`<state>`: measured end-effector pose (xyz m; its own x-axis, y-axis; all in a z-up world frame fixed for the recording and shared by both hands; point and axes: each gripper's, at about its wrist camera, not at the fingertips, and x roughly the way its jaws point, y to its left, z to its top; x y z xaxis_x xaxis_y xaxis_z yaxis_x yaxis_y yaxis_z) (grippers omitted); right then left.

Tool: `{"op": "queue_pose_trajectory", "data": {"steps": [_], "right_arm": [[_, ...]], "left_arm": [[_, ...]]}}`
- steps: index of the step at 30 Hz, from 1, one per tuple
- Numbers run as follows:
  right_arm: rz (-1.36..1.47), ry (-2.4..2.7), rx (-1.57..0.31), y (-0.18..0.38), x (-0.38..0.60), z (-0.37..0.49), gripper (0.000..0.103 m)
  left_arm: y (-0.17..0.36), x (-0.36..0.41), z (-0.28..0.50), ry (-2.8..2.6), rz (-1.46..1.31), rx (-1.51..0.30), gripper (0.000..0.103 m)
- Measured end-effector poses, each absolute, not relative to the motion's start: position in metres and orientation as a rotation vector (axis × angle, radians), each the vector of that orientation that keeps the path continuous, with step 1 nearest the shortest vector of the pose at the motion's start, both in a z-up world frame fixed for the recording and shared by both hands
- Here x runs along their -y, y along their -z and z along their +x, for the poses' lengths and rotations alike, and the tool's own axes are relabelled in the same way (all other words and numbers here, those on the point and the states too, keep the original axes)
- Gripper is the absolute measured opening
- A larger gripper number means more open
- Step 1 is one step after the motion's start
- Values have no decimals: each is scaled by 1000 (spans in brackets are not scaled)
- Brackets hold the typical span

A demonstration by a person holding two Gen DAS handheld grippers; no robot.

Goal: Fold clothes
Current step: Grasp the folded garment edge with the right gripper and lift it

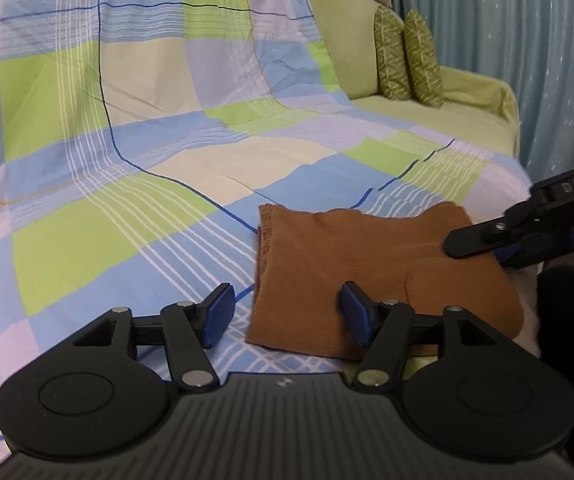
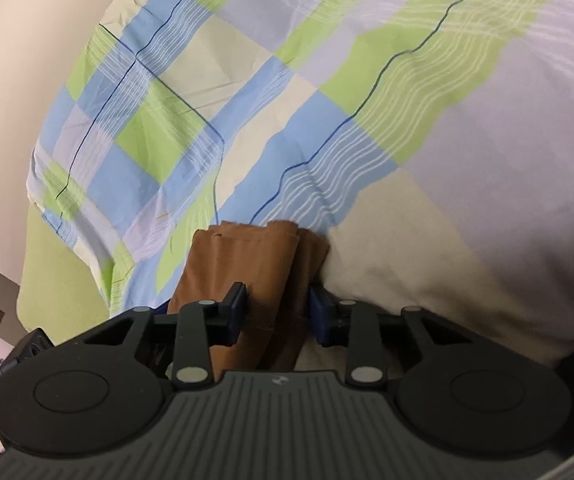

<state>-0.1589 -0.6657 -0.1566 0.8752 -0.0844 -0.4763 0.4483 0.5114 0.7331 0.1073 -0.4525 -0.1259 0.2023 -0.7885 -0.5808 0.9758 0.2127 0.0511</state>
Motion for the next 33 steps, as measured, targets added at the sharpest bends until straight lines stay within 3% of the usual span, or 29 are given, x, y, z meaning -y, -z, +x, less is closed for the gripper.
{"op": "queue_pose_trajectory", "data": {"steps": [6, 9, 11, 19, 28, 33], "right_arm": [[963, 318, -453, 159, 668, -142, 28], [962, 296, -455, 159, 671, -141, 24], [1014, 280, -431, 158, 672, -150, 14], [1096, 230, -342, 144, 660, -168, 11], [609, 248, -351, 42, 666, -151, 11], [-48, 309, -386, -17, 620, -120, 11]], "left_arm": [[129, 456, 110, 1294, 456, -495, 65], [129, 454, 108, 1293, 456, -488, 65], [129, 452, 107, 1292, 453, -483, 65], [123, 447, 100, 1295, 442, -454, 65], [98, 421, 108, 1189, 387, -397, 65], [90, 386, 120, 1099, 314, -407, 65]]}}
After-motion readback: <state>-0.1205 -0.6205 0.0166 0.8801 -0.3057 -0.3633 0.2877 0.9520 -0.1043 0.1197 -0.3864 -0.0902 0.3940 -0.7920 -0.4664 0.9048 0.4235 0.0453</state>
